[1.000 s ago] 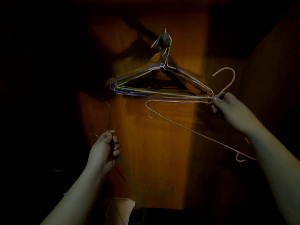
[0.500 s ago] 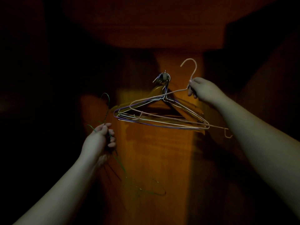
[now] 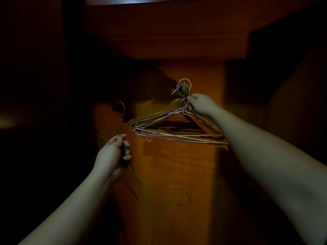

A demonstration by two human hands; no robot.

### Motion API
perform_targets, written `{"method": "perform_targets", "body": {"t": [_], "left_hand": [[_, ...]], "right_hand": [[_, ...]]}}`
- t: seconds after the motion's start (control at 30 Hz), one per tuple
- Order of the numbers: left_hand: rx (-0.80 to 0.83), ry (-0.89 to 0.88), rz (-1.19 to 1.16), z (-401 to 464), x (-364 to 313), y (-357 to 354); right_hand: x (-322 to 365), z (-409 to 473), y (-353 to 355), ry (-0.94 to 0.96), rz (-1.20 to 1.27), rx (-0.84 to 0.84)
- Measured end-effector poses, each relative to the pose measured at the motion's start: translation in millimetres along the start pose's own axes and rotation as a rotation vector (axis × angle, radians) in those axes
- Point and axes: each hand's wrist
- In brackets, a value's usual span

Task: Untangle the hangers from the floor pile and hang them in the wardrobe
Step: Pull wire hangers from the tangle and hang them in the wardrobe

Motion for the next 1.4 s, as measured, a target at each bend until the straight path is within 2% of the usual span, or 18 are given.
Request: {"method": "perform_targets", "body": {"t": [0.3,0.53,0.77,1.03,1.17,1.27,1.4], "left_hand": [[-0.007,0.012,0.009,-6.9,-1.9,3.8],[-0.008,0.023,0.007,-6.6,-0.4,7.9],[-0.008,0.036,0.007,-3.3,-0.1,8.7],[-0.012,0.073,0.011,-3.0,6.1,16.1],[0.0,0.103,0.026,-9.2,17.4,26.9],[0.007,0.139,0.026,-17.2,30.3,35.1],[0.023,0.206,0.034,-28.3,50.8,44.7]], "right_hand": [[-7.8,9.9,-15.4,-0.035,-0.042,-0.008],[-10.2,25.0,-11.4,-0.092,-0.236,-0.018],[-10.4,34.3,-16.6,-0.117,-0.316,-0.047],[-3.6,20.9,-21.1,-0.097,-0.263,-0.106],[1.9,-31.1,-28.3,0.022,-0.055,-0.187],[-6.9,-94.0,-52.8,0.02,0.127,-0.03],[-39.3,-174.8,-115.4,-0.06,0.271,0.326]]}}
Point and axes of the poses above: each hand's wrist, its own z-axis towards the middle knuckle, its own y-axis out of the back of the hand, x = y × z, and after that the axes turned 2 degrees about z, right-handed
